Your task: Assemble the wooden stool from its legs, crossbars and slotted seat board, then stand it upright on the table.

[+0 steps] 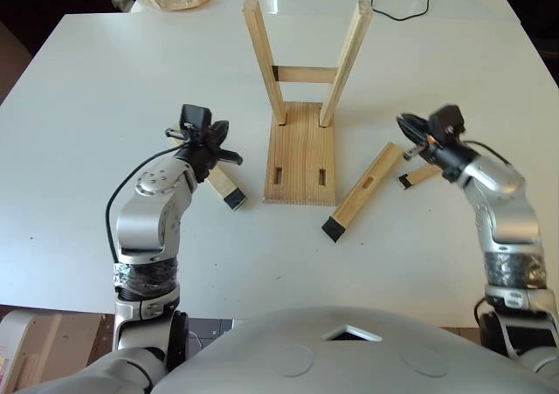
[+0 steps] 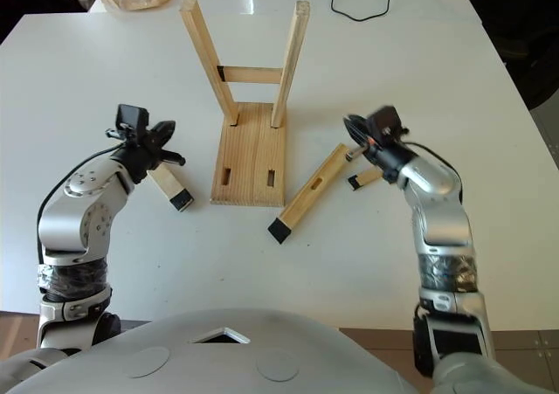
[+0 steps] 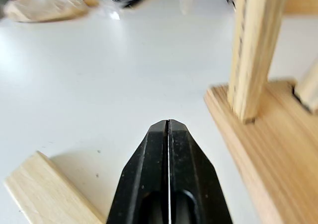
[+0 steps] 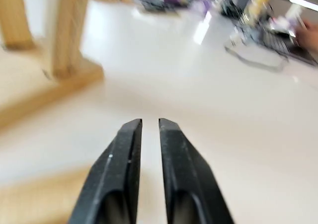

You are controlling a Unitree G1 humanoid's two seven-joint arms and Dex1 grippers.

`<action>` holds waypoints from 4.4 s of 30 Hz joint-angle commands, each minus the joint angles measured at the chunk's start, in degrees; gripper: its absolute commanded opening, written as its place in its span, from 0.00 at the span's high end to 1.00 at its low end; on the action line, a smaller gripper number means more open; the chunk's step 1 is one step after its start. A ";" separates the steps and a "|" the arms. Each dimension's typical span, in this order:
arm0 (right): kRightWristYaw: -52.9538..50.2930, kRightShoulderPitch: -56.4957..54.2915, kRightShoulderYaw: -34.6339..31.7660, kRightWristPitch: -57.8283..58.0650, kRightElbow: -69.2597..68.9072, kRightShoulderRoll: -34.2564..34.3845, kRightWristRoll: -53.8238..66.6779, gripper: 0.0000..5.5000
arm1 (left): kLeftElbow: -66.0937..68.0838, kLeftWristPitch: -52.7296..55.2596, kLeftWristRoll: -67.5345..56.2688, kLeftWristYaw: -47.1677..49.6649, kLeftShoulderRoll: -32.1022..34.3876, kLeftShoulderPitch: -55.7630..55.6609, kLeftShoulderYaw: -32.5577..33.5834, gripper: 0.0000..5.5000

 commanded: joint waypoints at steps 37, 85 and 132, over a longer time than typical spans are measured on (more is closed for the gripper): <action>-11.64 18.58 -9.25 -29.19 9.75 -5.08 -8.61 0.50 | -2.76 -3.94 -1.81 4.08 -3.83 9.49 -2.29 1.00; -12.22 21.09 -3.76 -20.71 5.15 -2.76 -10.83 0.50 | -0.76 -6.41 -1.86 4.03 -5.02 11.06 -3.97 1.00; -36.43 14.58 -8.02 19.93 -10.84 20.98 0.95 0.70 | 3.72 -7.56 -1.89 1.86 -2.81 7.90 -4.87 1.00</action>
